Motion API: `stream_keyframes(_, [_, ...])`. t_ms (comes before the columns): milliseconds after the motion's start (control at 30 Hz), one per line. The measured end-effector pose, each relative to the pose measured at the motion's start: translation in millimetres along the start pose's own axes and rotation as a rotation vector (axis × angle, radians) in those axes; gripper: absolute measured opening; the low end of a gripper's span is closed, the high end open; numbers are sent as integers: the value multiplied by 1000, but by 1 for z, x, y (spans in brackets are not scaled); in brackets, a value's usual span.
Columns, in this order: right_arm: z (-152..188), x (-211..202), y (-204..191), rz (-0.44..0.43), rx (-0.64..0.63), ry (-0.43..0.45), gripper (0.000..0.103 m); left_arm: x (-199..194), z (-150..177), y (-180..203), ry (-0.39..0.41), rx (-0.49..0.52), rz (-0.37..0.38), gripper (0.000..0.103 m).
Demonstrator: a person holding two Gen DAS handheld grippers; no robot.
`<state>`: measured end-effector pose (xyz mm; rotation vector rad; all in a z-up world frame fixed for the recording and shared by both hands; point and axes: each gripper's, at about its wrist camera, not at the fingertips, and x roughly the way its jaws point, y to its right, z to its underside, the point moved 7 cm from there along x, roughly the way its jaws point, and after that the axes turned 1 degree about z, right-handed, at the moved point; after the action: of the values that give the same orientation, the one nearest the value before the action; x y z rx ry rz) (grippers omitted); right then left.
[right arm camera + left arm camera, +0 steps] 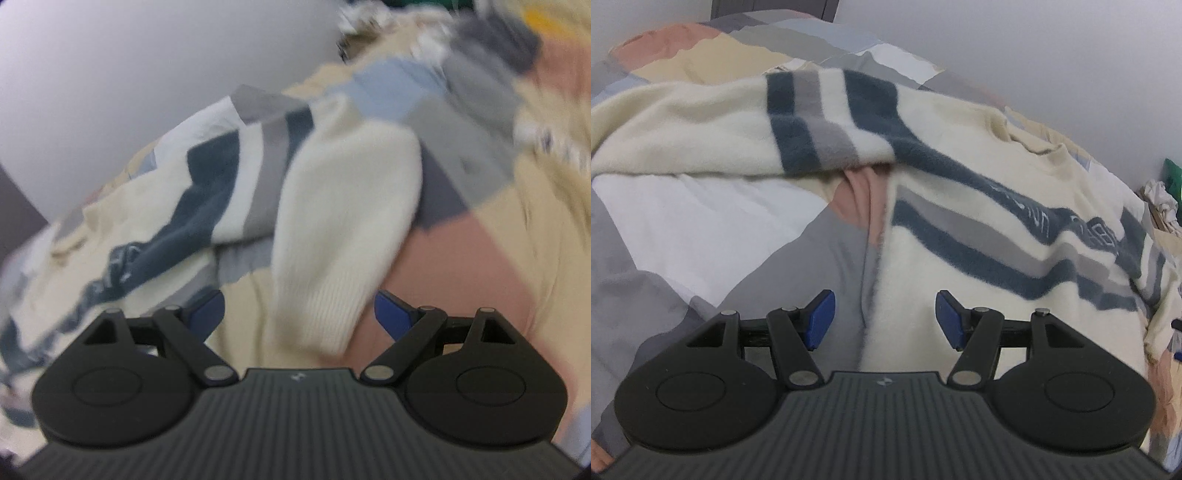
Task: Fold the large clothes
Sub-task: 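Move the right gripper to the sweater sleeve cuff and grasp it, then fold the held sleeve across the sweater body with the right gripper, release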
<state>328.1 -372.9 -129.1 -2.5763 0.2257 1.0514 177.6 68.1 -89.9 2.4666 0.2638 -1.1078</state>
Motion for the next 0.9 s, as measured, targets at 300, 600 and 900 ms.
stream_keyframes(300, [19, 54, -27, 105, -475, -55, 83, 2, 2, 8, 5, 46, -7, 66])
stream_keyframes(600, [7, 45, -7, 225, -525, -14, 16, 7, -4, 13, 25, 63, -3, 66])
stream_keyframes(900, [-70, -58, -10, 195, -440, 219, 13, 10, -5, 27, 38, 119, 59, 66])
